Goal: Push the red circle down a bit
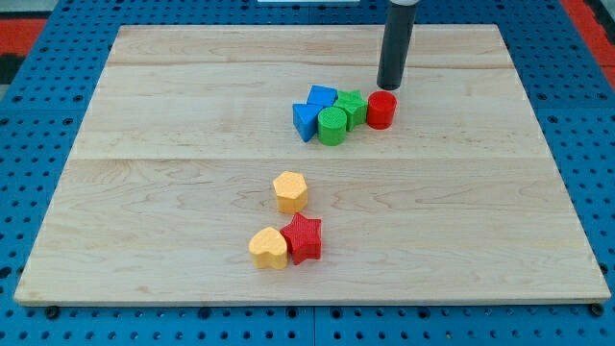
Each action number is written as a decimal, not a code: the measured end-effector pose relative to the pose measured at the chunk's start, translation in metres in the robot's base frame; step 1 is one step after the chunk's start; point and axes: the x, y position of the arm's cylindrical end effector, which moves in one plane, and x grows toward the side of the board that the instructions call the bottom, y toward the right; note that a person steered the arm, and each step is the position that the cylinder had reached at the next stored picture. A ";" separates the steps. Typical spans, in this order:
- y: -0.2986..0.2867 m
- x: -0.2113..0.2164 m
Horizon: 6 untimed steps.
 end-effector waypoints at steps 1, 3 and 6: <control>0.002 0.005; -0.006 0.014; 0.005 0.030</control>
